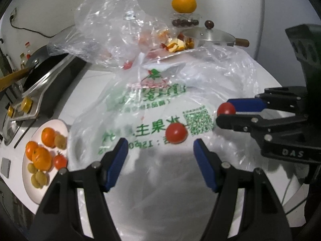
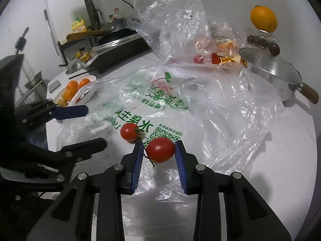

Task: Organize fruits
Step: 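Grasp a cherry tomato with the right gripper while the left gripper grasps another, then lift both held cherry tomatoes and carry them over the plate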

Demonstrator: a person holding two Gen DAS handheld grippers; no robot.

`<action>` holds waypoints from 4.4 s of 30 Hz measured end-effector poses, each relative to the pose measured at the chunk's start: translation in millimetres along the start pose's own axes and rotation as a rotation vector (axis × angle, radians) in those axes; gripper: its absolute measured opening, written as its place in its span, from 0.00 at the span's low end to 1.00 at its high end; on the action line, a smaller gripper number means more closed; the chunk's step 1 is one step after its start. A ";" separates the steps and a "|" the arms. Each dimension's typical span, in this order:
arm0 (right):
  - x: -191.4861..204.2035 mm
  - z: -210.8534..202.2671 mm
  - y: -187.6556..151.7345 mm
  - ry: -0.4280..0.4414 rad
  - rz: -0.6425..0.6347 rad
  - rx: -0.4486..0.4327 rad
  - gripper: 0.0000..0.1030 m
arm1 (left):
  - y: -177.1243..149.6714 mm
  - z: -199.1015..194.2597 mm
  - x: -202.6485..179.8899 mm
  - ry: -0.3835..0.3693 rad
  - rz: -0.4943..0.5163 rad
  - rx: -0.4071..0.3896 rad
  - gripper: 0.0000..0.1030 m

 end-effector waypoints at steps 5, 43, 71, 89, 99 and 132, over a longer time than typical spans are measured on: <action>-7.6 -4.1 2.2 0.012 0.007 -0.014 0.33 | 8.3 22.0 -5.2 -0.003 0.018 0.014 0.67; -3.2 -20.8 12.2 -0.039 0.012 -0.033 0.33 | 3.7 10.0 -9.9 -0.094 0.063 -0.031 0.18; -15.8 -7.5 4.2 -0.038 0.046 -0.009 0.33 | 6.1 50.5 -10.5 -0.089 0.105 0.044 0.31; 13.8 -25.0 16.0 -0.048 -0.004 -0.037 0.33 | 1.2 2.0 -3.8 -0.093 0.100 -0.032 0.29; 48.1 -32.7 26.9 -0.041 -0.051 -0.051 0.33 | -13.1 -35.6 20.3 -0.072 0.058 -0.085 0.29; 183.7 -17.7 54.1 0.031 -0.223 -0.042 0.33 | -84.2 -117.1 157.0 0.044 -0.178 -0.189 0.29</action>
Point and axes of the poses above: each gripper's, at about its wrist camera, not at the fingertips, and z roughly the way its jaws point, x to its left, y to its top, the point moved 7 cm from there along z, roughly the way its jaws point, and after that the axes turned 13 degrees about -y, right-handed, at the moved point
